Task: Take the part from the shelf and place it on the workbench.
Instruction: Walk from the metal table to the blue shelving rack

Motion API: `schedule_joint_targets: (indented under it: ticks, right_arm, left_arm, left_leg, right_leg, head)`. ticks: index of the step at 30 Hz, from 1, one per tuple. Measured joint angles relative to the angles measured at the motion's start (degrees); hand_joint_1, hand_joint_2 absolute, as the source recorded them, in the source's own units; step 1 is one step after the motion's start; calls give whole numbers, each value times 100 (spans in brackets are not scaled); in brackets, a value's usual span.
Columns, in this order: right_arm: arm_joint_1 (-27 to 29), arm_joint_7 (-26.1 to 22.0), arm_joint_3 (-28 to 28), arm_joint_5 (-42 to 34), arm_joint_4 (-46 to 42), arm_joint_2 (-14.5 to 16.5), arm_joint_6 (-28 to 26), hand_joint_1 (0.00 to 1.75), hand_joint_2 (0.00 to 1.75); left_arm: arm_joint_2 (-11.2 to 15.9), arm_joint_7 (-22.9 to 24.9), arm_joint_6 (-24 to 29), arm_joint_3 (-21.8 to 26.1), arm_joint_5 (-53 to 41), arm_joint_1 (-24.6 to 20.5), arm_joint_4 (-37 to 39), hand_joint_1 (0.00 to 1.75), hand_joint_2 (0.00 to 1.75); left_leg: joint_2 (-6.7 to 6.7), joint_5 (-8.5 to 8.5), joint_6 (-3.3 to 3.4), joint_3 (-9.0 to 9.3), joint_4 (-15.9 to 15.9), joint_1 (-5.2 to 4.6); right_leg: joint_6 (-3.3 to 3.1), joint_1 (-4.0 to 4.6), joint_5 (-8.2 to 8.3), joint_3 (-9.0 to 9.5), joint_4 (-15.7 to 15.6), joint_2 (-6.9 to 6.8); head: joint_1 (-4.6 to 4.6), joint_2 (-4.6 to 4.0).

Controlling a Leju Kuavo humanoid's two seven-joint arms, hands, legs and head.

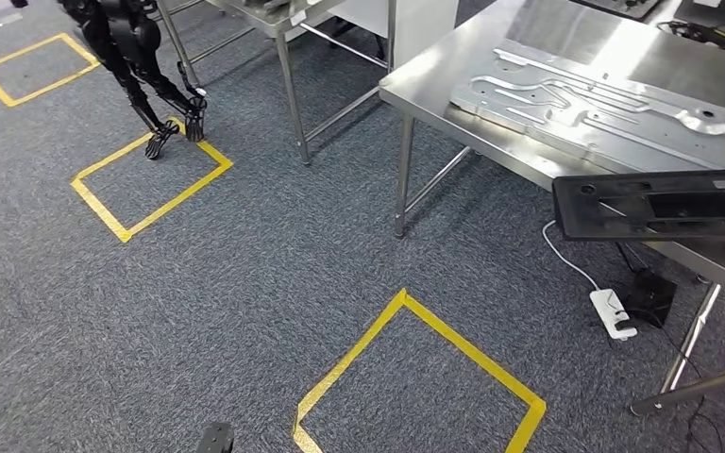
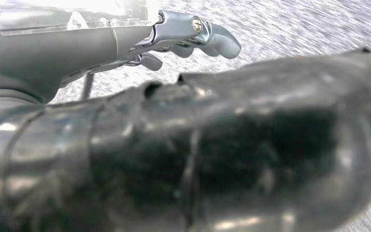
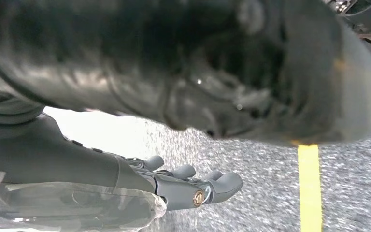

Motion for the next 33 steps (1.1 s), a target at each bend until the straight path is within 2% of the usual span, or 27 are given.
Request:
schedule_joint_targets:
  ticks: [2,3,5,7,8,10,11,12,13,14,15,16,17,18,19,20,21,22,23,25,26,27,28,29,30,31,33]
  right_arm:
    - [-4,2,0,-1,1,2,4,0,0]
    - [-8,8,0,-5,1,1,9,0,0]
    - [-20,25,0,-27,-1,2,21,0,0]
    - [-29,43,0,-63,-1,5,16,0,0]
    - [-30,50,-1,-82,-1,7,7,0,0]
    - [-20,63,-4,-132,1,12,-15,0,0]
    - [-9,69,-8,-165,2,17,-23,0,0]
    - [4,75,-15,-207,2,21,-29,0,0]
    - [14,81,-23,-258,3,25,-34,0,0]
    - [19,88,-32,-308,3,28,-40,0,0]
    - [20,95,-43,-356,3,28,-45,0,0]
    - [20,99,-54,-391,6,30,-48,0,0]
    - [16,101,-67,-411,9,34,-42,0,0]
    - [11,103,-79,-408,13,40,-14,0,0]
    - [2,103,-87,-378,17,49,37,0,0]
    - [-12,101,-90,-325,18,64,107,0,0]
    - [-19,94,-90,-257,19,77,184,0,0]
    - [-18,80,-87,-197,19,87,247,0,0]
    - [-10,56,-86,-153,19,92,293,0,0]
    - [13,-8,-85,-119,19,84,338,0,0]
    - [16,-44,-85,-114,19,76,351,0,0]
    - [18,-80,-85,-114,19,67,365,0,0]
    - [17,-117,-85,-114,19,56,379,0,0]
    - [17,-152,-85,-128,19,44,385,0,0]
    - [17,-188,-85,-178,19,33,375,0,0]
    - [16,-217,-91,-281,19,21,339,0,0]
    - [8,-267,-174,-772,19,-14,182,0,0]
  left_arm:
    - [4,1,4,-31,-9,-25,-1,0,0]
    - [4,10,14,-43,-19,-38,-1,0,0]
    - [7,90,51,-80,-68,-37,1,0,0]
    - [11,265,81,-149,-159,-10,2,0,0]
    - [12,362,84,-188,-206,-3,2,0,0]
    - [10,525,37,-270,-269,-2,2,0,0]
    - [9,587,-16,-305,-292,-2,2,0,0]
    - [8,644,-87,-337,-310,5,2,0,0]
    - [8,695,-160,-363,-335,16,2,0,0]
    - [8,737,-223,-392,-360,27,2,0,0]
    - [8,768,-268,-420,-386,34,2,0,0]
    - [8,783,-292,-449,-411,31,1,0,0]
    - [8,780,-295,-476,-425,21,1,0,0]
    - [8,750,-275,-493,-428,7,0,0,0]
    - [7,695,-244,-506,-408,-10,-1,0,0]
    - [6,617,-207,-515,-372,-27,-1,0,0]
    - [5,532,-174,-519,-325,-41,-1,0,0]
    - [4,459,-155,-520,-274,-59,-2,0,0]
    - [3,404,-143,-520,-236,-84,-3,0,0]
    - [-4,365,-110,-520,-199,-130,-7,0,0]
    - [-6,362,-89,-520,-197,-142,-8,0,0]
    - [-8,364,-59,-520,-196,-141,-8,0,0]
    - [-7,367,-31,-520,-196,-125,-8,0,0]
    - [-1,369,-2,-520,-196,-100,-8,0,0]
    - [7,370,28,-520,-188,-72,-7,0,0]
    - [17,369,54,-520,-173,-48,-7,0,0]
    - [40,362,96,-520,-103,-24,-7,0,0]
  left_leg:
    - [150,181,69,291,-576,-52]
    - [177,180,100,333,-674,-80]
    - [64,193,158,340,-702,-92]
    - [-34,224,224,400,-788,-68]
    - [-81,242,261,432,-829,-51]
    - [-183,242,310,447,-847,-50]
    - [-246,238,329,448,-843,-57]
    - [-319,230,336,454,-836,-62]
    - [-404,220,335,462,-823,-65]
    - [-491,207,326,470,-802,-63]
    - [-574,186,308,473,-770,-58]
    - [-647,161,280,457,-725,-62]
    - [-713,142,249,429,-684,-63]
    - [-768,133,216,396,-654,-60]
    - [-828,138,178,366,-647,-53]
    - [-890,150,145,348,-655,-37]
    - [-880,145,115,334,-643,-27]
    - [-790,101,84,298,-568,-29]
    - [-635,0,55,205,-377,-33]
    - [-296,-312,1,-137,309,-28]
    - [-214,-435,-18,-325,662,-16]
    - [-176,-472,-27,-444,877,-8]
    - [-157,-403,-26,-459,883,-4]
    - [-132,-234,-12,-352,656,-5]
    - [-70,-21,18,-157,269,-13]
    - [49,125,58,45,-135,-43]
    - [207,240,133,287,-623,-106]
  right_leg:
    - [58,19,-32,39,-9,-88]
    - [91,30,-42,55,-21,-132]
    - [161,41,-54,98,-64,-206]
    - [214,31,-148,95,25,-100]
    - [222,30,-277,4,230,17]
    - [208,43,-615,-359,941,239]
    - [201,50,-727,-552,1283,284]
    - [196,53,-730,-676,1472,307]
    - [191,52,-607,-697,1437,322]
    - [186,47,-387,-616,1188,351]
    - [176,36,-159,-476,818,424]
    - [169,23,-7,-341,469,559]
    - [156,9,69,-253,231,677]
    - [140,5,68,-218,122,762]
    - [117,13,45,-214,105,785]
    - [80,12,54,-203,96,726]
    - [42,14,63,-176,72,657]
    - [4,9,72,-144,48,588]
    - [-28,0,80,-114,23,511]
    - [-68,16,70,-89,9,361]
    - [-80,26,59,-83,9,284]
    - [-87,34,48,-74,10,214]
    - [-89,39,35,-60,10,149]
    - [-85,43,19,-40,10,88]
    - [-75,48,1,-13,9,31]
    - [-57,58,-19,13,6,-25]
    - [-3,79,-53,46,-4,-123]
  head:
    - [3,-1]
    - [5,-1]
    - [5,-1]
    - [28,-1]
    - [48,-1]
    - [79,-1]
    - [85,-1]
    - [84,-1]
    - [84,-1]
    - [85,-1]
    - [86,-1]
    - [89,-1]
    - [87,-1]
    - [90,0]
    - [90,-1]
    - [90,-1]
    - [91,0]
    - [70,-1]
    - [52,-1]
    - [11,-1]
    - [11,-1]
    - [9,-1]
    - [9,-1]
    - [9,-1]
    - [8,-1]
    - [10,-1]
    - [14,-1]
